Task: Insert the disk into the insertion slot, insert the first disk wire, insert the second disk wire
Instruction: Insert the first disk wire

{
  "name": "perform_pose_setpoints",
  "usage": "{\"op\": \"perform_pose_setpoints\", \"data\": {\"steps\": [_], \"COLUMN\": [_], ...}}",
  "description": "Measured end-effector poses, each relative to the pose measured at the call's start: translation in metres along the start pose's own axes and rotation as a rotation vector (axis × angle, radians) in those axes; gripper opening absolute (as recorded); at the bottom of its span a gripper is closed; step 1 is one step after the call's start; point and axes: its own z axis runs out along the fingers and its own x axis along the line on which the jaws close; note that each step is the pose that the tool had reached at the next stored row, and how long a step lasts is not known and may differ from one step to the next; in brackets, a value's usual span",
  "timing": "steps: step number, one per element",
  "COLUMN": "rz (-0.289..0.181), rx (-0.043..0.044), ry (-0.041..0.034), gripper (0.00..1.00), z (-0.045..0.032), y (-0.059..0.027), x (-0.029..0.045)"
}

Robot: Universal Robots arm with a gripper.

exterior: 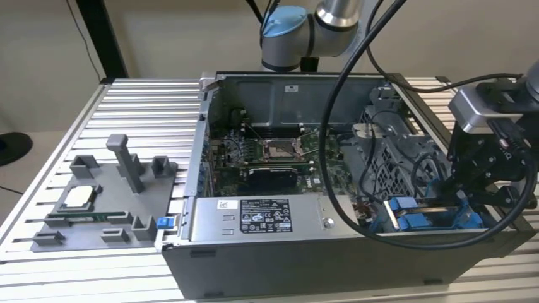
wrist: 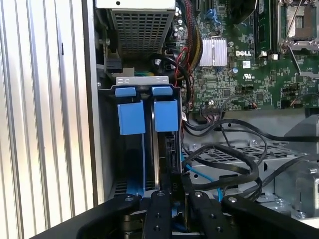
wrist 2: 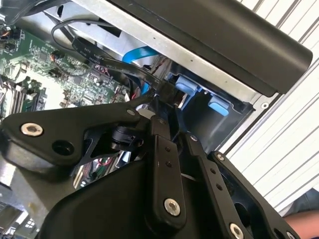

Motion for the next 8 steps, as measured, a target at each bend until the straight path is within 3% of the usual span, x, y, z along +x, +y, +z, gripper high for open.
{"op": "perform_pose_setpoints", "data": {"steps": [8], "rz": [-0.002], "rx": [0.0013], "ry": [0.0013], "gripper": [0.00], "z": [0.0010], "y": [0.0001], "x": [-0.0019]}}
